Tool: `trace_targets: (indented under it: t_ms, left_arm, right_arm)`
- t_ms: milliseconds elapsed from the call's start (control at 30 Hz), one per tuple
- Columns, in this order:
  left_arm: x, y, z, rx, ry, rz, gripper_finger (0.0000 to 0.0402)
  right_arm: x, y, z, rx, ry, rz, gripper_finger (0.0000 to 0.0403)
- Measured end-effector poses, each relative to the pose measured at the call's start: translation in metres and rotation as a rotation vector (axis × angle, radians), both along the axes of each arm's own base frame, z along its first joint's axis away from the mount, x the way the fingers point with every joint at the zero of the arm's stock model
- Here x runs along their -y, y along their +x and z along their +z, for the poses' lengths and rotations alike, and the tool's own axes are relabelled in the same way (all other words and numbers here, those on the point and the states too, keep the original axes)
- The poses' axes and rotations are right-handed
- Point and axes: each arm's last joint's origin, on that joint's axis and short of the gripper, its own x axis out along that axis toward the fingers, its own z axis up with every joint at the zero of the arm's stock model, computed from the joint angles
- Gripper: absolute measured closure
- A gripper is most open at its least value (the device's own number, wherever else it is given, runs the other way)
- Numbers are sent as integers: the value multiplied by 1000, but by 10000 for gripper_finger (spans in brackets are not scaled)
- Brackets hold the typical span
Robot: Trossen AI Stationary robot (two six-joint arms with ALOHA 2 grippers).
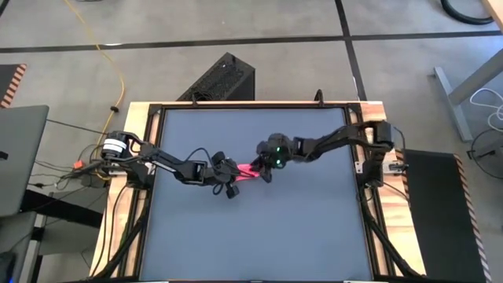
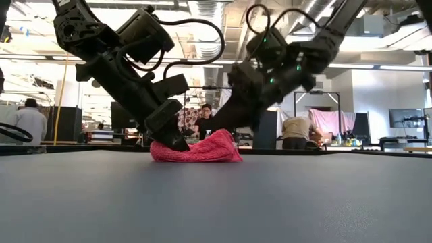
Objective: Roll towel
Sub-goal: Roll the light red towel
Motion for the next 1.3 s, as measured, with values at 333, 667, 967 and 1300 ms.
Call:
trace_targets:
  t_ms: [333,667,967,1300]
  left_arm:
    - [0,2,2,13,24,-22,401]
    - [2,0,21,44,53,-155,401]
    - [-1,-19,54,-15,188,-191,401]
    - [-24,-34,20,-153,129,-111,401]
  right_arm:
    - [-37,12,-37,-57,-159,-87,306]
    - [-23,4,-45,-209,-416,-155,323]
    - [-13,2,-46,-222,-437,-162,324]
    - [-13,2,-45,-217,-438,-163,324]
